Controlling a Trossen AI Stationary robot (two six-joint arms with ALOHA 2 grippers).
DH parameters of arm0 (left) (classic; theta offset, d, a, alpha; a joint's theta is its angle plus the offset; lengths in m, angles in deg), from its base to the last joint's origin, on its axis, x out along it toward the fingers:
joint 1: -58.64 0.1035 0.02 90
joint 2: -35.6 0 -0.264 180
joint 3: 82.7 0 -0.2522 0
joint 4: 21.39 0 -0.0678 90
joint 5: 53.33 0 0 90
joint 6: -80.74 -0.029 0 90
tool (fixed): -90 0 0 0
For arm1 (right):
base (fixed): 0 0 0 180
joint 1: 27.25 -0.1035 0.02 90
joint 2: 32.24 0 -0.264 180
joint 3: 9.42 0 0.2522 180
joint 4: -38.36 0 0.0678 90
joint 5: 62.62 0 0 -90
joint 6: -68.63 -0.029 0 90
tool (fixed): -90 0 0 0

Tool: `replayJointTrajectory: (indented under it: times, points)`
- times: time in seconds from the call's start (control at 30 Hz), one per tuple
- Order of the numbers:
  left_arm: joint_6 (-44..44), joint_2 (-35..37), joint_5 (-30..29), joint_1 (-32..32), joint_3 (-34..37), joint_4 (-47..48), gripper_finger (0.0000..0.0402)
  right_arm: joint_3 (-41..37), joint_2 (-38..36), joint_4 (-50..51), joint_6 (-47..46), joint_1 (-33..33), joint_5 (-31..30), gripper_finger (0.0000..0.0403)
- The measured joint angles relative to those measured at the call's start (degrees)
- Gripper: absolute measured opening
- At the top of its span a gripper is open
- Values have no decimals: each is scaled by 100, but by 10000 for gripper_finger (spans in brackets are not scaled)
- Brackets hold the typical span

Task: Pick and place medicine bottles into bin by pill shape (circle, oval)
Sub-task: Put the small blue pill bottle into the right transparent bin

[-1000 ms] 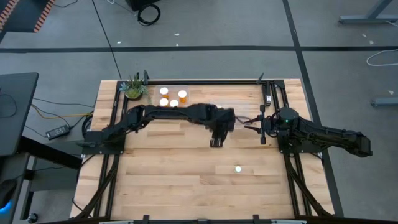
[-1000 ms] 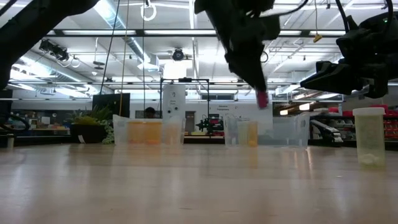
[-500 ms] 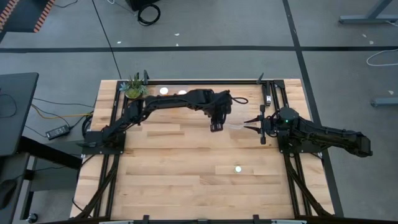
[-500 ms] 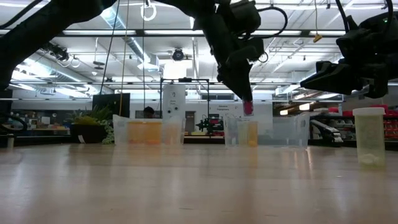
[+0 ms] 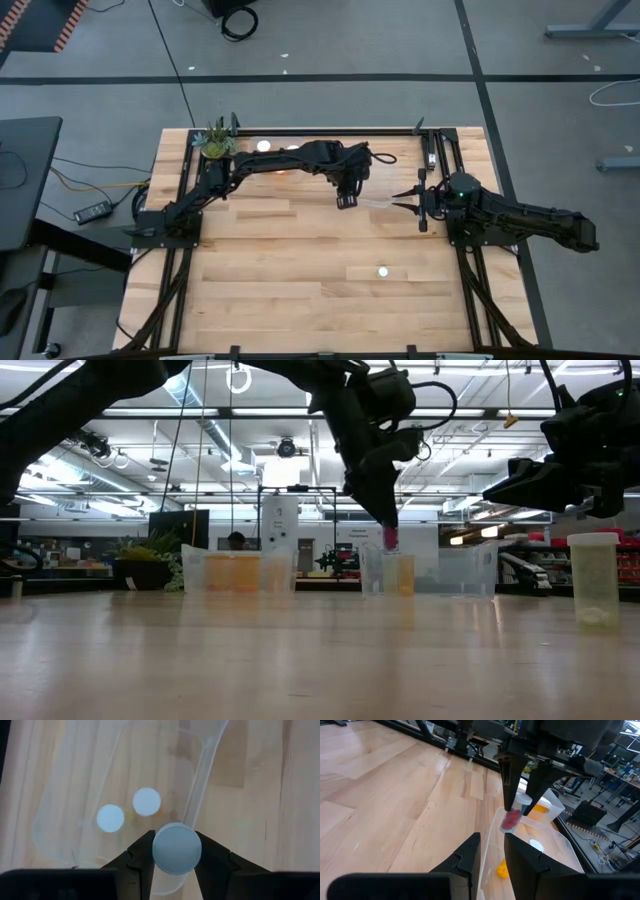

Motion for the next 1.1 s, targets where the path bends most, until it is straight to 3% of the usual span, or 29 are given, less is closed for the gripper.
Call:
replayJointTrajectory:
  times: [1.1]
  points:
    - [192, -533, -149, 164, 2, -7, 135, -2, -2, -4, -1, -1, 0, 93]
